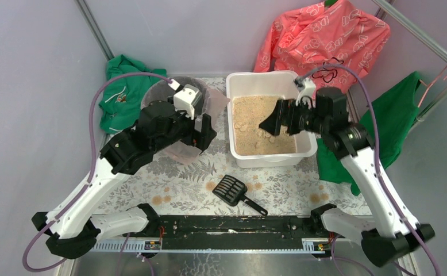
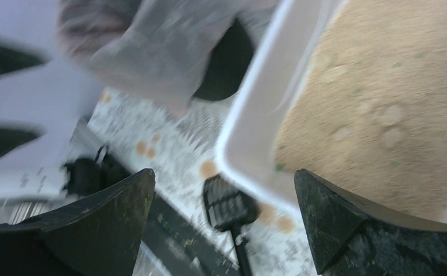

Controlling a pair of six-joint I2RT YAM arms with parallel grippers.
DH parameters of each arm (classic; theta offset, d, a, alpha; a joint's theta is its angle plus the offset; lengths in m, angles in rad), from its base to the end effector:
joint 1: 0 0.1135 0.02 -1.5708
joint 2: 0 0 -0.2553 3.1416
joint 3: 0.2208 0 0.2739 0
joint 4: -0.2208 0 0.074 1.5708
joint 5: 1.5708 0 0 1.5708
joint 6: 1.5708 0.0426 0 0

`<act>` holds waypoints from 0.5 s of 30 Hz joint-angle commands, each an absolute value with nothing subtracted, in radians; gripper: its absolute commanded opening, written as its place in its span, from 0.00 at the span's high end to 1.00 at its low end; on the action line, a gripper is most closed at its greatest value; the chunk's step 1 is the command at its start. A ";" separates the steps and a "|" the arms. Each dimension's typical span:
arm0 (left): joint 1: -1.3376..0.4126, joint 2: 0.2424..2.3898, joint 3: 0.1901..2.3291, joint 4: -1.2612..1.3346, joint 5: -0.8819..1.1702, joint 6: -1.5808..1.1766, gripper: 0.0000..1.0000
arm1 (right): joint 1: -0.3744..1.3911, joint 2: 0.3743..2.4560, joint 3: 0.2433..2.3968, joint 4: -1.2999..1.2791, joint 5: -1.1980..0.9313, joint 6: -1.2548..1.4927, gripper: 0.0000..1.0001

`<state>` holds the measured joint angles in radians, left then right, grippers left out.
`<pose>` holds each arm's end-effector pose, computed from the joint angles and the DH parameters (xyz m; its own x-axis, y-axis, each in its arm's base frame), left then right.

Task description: Clean the litter box

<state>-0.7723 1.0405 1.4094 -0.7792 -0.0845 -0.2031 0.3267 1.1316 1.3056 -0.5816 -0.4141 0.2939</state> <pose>0.1639 -0.1546 0.4396 -0.4089 0.1178 -0.9049 0.5691 0.8081 -0.1520 0.2483 0.1022 0.4051 -0.5458 0.0951 -0.8325 -0.5073 0.7533 0.4186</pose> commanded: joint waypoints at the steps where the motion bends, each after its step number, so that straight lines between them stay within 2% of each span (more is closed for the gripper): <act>1: -0.777 1.060 1.420 -0.704 -0.043 -0.145 0.01 | 0.449 0.987 1.210 -0.673 -0.501 0.355 0.01; 7: -0.776 1.094 1.462 -0.706 -0.121 -0.129 0.01 | 0.705 0.858 1.110 -0.766 -0.336 0.482 0.03; 15: -0.777 1.064 1.424 -0.691 -0.156 -0.175 0.01 | 0.878 0.967 1.114 -0.889 -0.227 0.406 0.01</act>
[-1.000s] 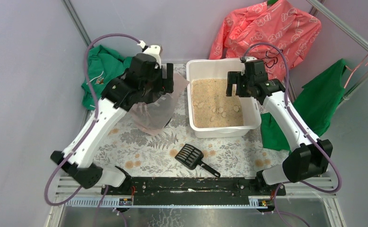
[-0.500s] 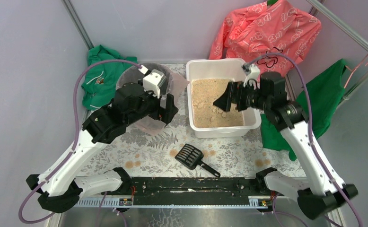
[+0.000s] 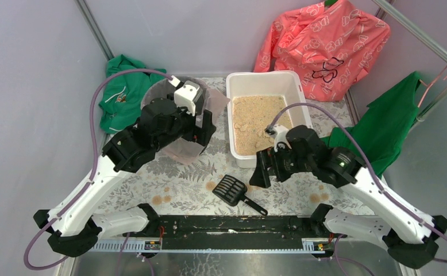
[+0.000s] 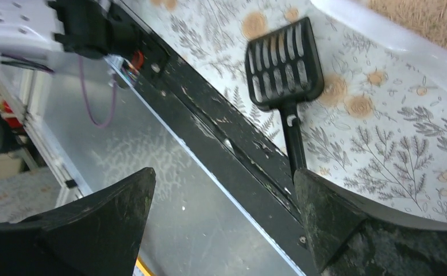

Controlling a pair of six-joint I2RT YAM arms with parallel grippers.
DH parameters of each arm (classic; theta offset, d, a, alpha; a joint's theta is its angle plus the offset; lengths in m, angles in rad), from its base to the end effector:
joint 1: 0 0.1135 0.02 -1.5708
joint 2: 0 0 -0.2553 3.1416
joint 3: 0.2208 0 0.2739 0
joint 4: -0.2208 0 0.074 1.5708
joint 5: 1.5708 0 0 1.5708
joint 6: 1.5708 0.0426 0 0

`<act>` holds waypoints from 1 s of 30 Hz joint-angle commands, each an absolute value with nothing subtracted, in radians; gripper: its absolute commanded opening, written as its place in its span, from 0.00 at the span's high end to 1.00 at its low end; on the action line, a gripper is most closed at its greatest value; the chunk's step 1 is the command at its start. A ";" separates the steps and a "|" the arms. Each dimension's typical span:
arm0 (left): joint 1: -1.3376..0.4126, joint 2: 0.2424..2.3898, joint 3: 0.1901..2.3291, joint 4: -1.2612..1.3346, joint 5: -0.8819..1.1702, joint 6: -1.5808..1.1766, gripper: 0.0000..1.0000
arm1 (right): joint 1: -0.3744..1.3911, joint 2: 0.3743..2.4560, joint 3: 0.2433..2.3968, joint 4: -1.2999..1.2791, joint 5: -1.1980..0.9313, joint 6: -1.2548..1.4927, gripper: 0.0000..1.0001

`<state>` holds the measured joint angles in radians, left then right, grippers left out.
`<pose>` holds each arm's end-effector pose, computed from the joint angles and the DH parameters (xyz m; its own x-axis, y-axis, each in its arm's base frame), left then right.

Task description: Clean the litter box

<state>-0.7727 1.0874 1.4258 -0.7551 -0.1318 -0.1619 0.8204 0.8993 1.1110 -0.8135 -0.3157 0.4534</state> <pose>0.1756 -0.1634 0.4378 -0.3837 0.1509 -0.9110 0.5513 0.8289 -0.0949 0.1296 0.1584 0.3634 -0.7281 -0.1703 -0.6640 -0.6128 0.5958 0.5191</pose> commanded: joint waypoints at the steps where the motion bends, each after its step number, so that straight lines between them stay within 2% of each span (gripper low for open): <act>1: -0.777 1.061 1.418 -0.692 -0.155 -0.180 0.01 | 0.900 0.993 1.114 -0.895 -0.211 0.389 0.00; 12: -0.776 1.045 1.416 -0.727 -0.241 -0.146 0.01 | 1.019 1.164 1.032 -0.866 -0.077 0.286 0.00; 20: -0.777 1.027 1.383 -0.703 -0.236 -0.139 0.01 | 1.073 1.263 0.969 -0.779 -0.084 0.275 0.00; 30: -0.776 1.009 1.365 -0.707 -0.265 -0.142 0.01 | 1.204 1.515 1.003 -0.739 -0.073 0.312 0.00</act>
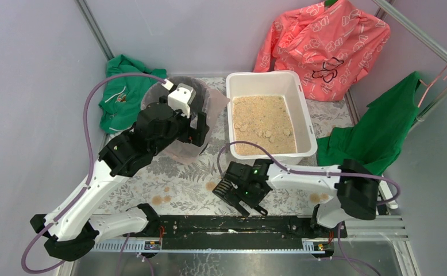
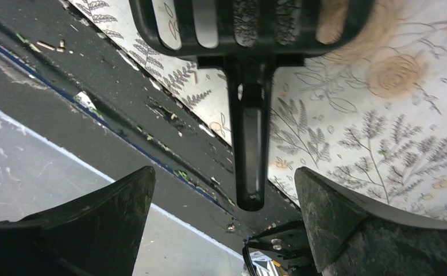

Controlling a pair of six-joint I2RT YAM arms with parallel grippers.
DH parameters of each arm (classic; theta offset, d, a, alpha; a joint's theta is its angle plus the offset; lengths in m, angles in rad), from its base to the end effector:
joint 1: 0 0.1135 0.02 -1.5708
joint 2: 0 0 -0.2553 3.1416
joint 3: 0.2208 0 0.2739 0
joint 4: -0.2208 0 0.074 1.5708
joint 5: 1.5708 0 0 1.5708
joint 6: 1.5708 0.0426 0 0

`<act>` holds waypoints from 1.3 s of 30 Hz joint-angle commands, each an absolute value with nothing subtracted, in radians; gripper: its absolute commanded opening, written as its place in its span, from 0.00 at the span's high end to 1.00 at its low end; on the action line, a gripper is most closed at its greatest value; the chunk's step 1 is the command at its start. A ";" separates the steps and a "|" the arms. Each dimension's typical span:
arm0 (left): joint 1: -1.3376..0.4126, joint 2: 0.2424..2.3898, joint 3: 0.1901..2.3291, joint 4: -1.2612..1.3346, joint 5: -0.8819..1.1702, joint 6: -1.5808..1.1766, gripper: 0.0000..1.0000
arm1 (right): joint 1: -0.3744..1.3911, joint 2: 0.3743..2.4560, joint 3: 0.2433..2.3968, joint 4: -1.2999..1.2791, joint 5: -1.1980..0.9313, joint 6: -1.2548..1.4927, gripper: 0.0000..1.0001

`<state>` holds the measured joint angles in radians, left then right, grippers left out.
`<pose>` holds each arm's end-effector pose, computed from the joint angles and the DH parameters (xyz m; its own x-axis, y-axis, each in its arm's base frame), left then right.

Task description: Clean the litter box

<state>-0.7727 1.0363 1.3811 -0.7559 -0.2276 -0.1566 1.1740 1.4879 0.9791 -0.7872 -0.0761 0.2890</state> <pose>0.1693 -0.1516 0.4338 -0.3656 0.1442 -0.9195 0.4808 0.8751 -0.0539 0.1103 0.2716 0.1780 -0.6209 -0.7465 -0.2392 -0.7831 0.6041 0.1475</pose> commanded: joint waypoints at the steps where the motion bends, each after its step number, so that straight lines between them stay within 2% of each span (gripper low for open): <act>1: -0.777 1.005 1.362 -0.708 -0.272 -0.143 0.01 | 1.204 1.517 0.995 -0.719 -0.081 0.324 0.00; 7: -0.778 0.990 1.341 -0.713 -0.290 -0.136 0.01 | 1.204 1.541 0.978 -0.702 -0.055 0.326 0.04; 14: -0.776 0.987 1.352 -0.720 -0.304 -0.124 0.01 | 1.204 1.584 0.965 -0.703 -0.005 0.330 0.18; 19: -0.776 0.969 1.341 -0.728 -0.313 -0.133 0.01 | 1.204 1.624 0.978 -0.701 0.064 0.364 0.22; 22: -0.776 0.963 1.338 -0.735 -0.315 -0.138 0.01 | 1.204 1.633 0.986 -0.696 0.081 0.374 0.51; 24: -0.777 0.960 1.335 -0.736 -0.322 -0.141 0.01 | 1.204 1.630 0.993 -0.702 0.106 0.385 0.79; 26: -0.776 0.959 1.334 -0.736 -0.332 -0.144 0.01 | 1.204 1.624 0.998 -0.716 0.138 0.389 0.98; 30: -0.777 0.962 1.334 -0.734 -0.338 -0.147 0.01 | 1.204 1.584 1.019 -0.748 0.176 0.389 1.00; 39: -0.777 0.977 1.334 -0.703 -0.351 -0.159 0.01 | 1.205 1.438 1.163 -0.864 0.106 0.274 1.00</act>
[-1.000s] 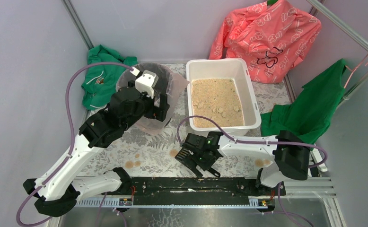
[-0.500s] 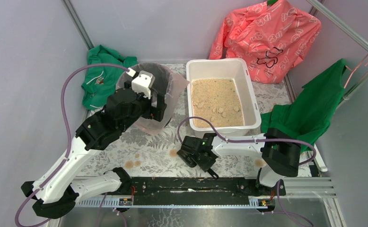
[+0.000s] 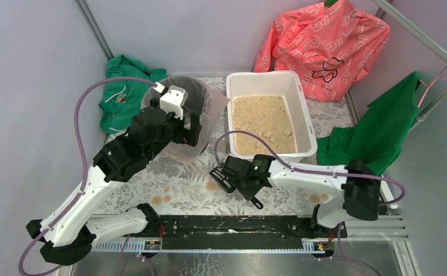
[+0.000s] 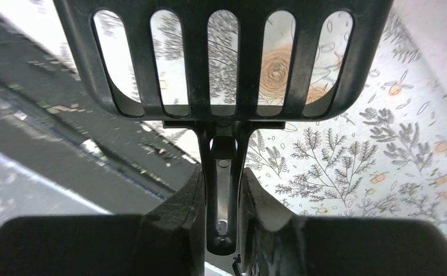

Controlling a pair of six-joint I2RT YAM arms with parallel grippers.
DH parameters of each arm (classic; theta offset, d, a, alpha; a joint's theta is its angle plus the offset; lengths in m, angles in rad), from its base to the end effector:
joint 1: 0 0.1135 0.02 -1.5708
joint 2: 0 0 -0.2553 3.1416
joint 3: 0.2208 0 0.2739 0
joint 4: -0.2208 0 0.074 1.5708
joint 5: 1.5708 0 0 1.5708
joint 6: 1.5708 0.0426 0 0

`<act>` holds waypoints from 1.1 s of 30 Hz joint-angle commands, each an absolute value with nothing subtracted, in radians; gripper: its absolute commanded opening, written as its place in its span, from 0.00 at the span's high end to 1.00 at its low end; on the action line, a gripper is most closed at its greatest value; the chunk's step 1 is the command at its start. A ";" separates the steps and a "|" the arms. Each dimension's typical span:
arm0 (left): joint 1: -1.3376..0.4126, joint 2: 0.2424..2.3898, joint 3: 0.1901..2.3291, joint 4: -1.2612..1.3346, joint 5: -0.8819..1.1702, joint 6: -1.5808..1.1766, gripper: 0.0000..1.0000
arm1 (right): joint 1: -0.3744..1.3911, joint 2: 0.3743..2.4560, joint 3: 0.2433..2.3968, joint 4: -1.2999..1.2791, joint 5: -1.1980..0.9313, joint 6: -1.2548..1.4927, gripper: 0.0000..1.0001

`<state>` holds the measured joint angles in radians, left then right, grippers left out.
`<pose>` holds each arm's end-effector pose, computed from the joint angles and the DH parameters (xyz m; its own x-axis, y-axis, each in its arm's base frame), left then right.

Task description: Clean the litter box

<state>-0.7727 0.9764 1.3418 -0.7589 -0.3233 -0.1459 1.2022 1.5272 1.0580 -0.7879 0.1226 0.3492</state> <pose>0.1604 -0.1375 0.4327 -0.3373 0.1363 -0.9315 0.4071 0.9133 -0.0137 0.1166 0.2875 0.1906 -0.6342 -0.6994 -0.3298 -0.7399 0.6727 -0.0037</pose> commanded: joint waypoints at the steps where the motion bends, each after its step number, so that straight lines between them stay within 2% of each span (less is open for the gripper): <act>1: -0.777 0.977 1.334 -0.694 -0.352 -0.158 0.01 | 1.204 1.420 1.188 -0.877 0.066 0.252 1.00; 7: -0.775 1.037 1.407 -0.728 -0.447 -0.146 0.01 | 1.163 1.335 1.333 -0.914 -0.281 0.186 1.00; 13: -0.770 1.066 1.527 -0.704 -0.508 -0.154 0.01 | 1.087 1.283 1.429 -0.935 -0.513 0.166 1.00; 20: -0.726 1.109 1.652 -0.693 -0.382 -0.184 0.01 | 0.968 1.196 1.486 -0.811 -0.783 0.179 1.00; 24: -0.659 1.102 1.627 -0.668 -0.295 -0.197 0.01 | 0.898 1.182 1.463 -0.730 -0.958 0.207 1.00; 28: -0.600 1.087 1.534 -0.641 -0.228 -0.207 0.01 | 0.801 1.193 1.471 -0.691 -0.845 0.252 1.00; 33: -0.592 1.093 1.491 -0.641 -0.217 -0.219 0.01 | 0.588 1.277 1.459 -0.706 -0.667 0.318 1.00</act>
